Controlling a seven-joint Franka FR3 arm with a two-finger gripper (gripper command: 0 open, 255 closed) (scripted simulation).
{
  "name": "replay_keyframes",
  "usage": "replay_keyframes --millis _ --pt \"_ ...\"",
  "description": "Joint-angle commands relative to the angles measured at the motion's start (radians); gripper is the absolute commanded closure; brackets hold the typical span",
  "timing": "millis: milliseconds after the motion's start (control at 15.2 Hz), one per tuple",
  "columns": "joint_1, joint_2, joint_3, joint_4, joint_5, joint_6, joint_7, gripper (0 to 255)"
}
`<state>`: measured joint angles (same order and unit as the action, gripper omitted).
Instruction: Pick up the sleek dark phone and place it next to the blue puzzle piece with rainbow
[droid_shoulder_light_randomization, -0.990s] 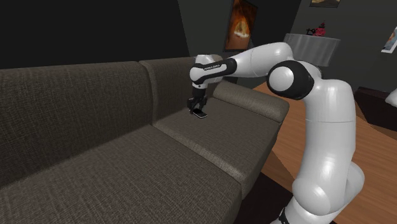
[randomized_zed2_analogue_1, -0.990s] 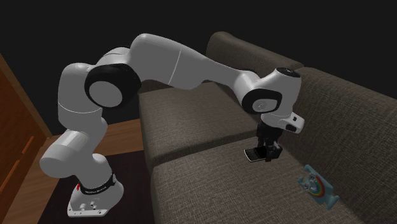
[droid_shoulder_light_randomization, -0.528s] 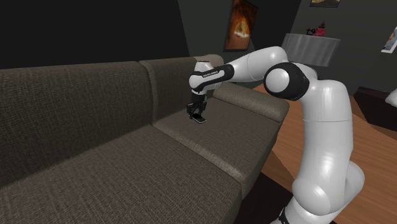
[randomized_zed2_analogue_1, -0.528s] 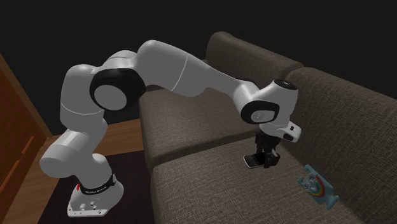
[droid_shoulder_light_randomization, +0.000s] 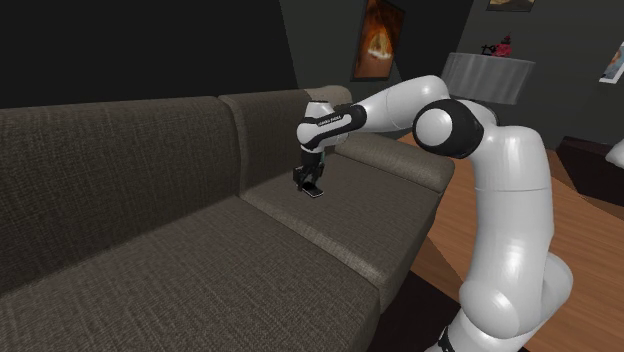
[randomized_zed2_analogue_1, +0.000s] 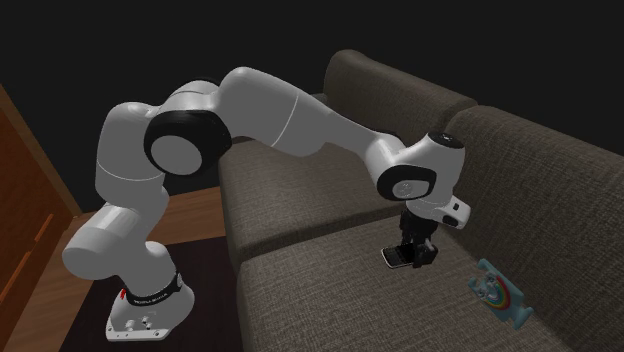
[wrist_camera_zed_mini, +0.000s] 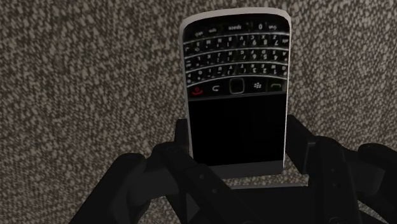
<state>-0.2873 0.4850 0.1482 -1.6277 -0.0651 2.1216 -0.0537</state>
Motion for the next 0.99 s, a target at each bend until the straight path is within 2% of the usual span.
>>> replay_keyframes --millis 0,66,132,462,726,924 --pt "0.0 0.0 0.0 0.0 0.0 0.0 0.0 255" --pt "0.0 0.0 0.0 0.0 0.0 0.0 0.0 255" --pt "0.0 0.0 0.0 0.0 0.0 0.0 0.0 0" --pt "0.0 0.0 0.0 0.0 0.0 0.0 0.0 0" --pt "-0.003 -0.048 0.004 0.057 0.009 -0.105 -0.005 0" --pt "-0.003 -0.048 0.004 0.057 0.009 -0.105 -0.005 0"
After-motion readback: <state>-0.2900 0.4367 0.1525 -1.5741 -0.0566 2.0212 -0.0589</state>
